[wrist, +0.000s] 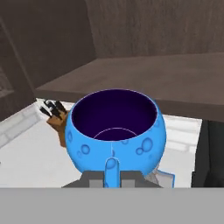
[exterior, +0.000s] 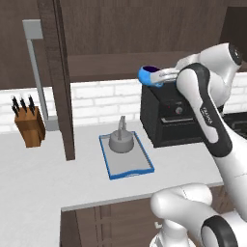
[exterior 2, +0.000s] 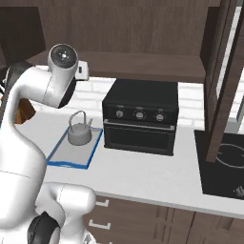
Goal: Pick the kettle from the counter and place it on the tray. Then pick the mug from the cabinet and place it on the tray. Then close the cabinet doors.
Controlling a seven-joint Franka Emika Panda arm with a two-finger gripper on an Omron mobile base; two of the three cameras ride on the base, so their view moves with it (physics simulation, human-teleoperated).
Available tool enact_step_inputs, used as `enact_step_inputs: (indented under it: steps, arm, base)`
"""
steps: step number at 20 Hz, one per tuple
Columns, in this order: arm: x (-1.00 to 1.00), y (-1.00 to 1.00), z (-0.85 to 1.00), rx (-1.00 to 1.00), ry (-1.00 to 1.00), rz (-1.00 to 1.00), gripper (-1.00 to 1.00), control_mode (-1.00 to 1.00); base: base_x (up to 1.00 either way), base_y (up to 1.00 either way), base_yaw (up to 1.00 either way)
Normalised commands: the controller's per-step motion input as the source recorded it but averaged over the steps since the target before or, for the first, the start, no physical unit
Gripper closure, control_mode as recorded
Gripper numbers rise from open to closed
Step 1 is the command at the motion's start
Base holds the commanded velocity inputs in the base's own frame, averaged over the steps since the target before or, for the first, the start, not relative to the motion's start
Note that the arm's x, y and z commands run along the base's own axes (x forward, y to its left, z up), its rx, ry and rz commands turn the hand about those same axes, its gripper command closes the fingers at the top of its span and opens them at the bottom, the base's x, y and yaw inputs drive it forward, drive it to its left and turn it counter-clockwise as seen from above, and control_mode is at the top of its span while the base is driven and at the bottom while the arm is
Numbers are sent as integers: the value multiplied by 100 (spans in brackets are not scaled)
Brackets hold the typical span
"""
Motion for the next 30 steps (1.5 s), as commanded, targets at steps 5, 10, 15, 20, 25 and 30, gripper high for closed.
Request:
enact_step_inputs:
  steps: [5,10,15,20,25,30]
  arm:
    - [-100,2,-9,-1,-1,34,100,-100]
    - [-65,15,-59,-16,0,40,100,-100]
    - [-6,22,-78,-11,8,18,100,-100]
    - [9,18,-82,-6,-2,1,100,-100]
    - [16,1,-70,0,0,6,100,-100]
    - [31,-2,-51,0,9,15,100,-100]
  base:
    - [0,0,0]
    - [0,0,0]
    - [0,0,0]
    - [0,0,0]
    - [0,0,0]
    - [0,0,0]
